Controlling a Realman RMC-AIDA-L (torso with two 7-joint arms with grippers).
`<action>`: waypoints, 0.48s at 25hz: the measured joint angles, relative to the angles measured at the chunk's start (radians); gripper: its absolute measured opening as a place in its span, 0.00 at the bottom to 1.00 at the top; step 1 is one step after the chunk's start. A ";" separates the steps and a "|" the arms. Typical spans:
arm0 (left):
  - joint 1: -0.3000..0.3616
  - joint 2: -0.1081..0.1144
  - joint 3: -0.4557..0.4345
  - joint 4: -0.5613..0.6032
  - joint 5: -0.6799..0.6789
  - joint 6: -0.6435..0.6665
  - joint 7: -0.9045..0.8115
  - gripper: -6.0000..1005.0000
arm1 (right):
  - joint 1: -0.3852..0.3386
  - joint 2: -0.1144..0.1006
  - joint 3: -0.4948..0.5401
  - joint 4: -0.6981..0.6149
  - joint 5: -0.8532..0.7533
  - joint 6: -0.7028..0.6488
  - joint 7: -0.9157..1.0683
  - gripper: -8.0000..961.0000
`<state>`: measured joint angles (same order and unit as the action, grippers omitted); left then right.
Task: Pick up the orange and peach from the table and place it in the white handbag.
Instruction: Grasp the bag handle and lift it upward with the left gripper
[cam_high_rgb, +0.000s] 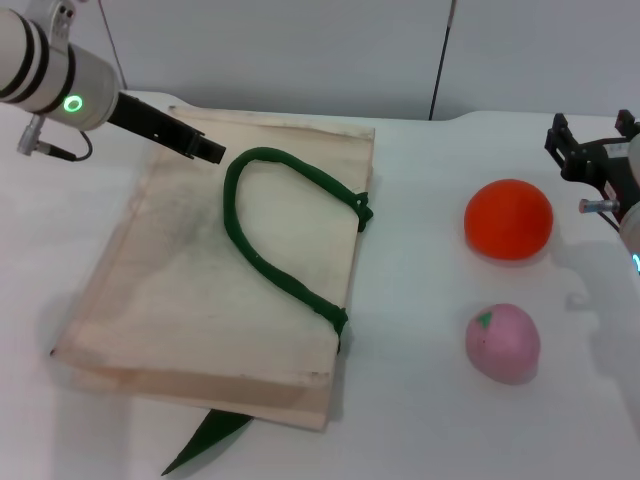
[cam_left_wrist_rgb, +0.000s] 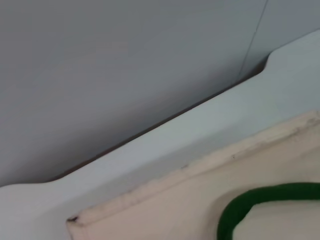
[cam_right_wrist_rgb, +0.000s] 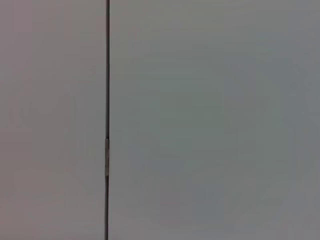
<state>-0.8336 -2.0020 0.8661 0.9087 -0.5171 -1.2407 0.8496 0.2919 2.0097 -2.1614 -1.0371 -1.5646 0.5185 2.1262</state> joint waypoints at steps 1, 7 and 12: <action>-0.003 0.000 0.002 -0.004 0.003 0.002 0.003 0.46 | 0.000 0.000 0.000 0.000 0.000 0.000 0.000 0.79; -0.025 -0.014 0.004 -0.049 0.010 0.009 0.040 0.46 | 0.001 0.000 -0.001 -0.001 0.000 0.000 0.000 0.79; -0.035 -0.022 0.005 -0.080 0.016 0.012 0.075 0.46 | 0.001 0.000 -0.001 -0.004 0.000 -0.001 -0.013 0.79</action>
<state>-0.8681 -2.0243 0.8713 0.8283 -0.5016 -1.2286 0.9251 0.2929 2.0095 -2.1628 -1.0409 -1.5646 0.5173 2.1129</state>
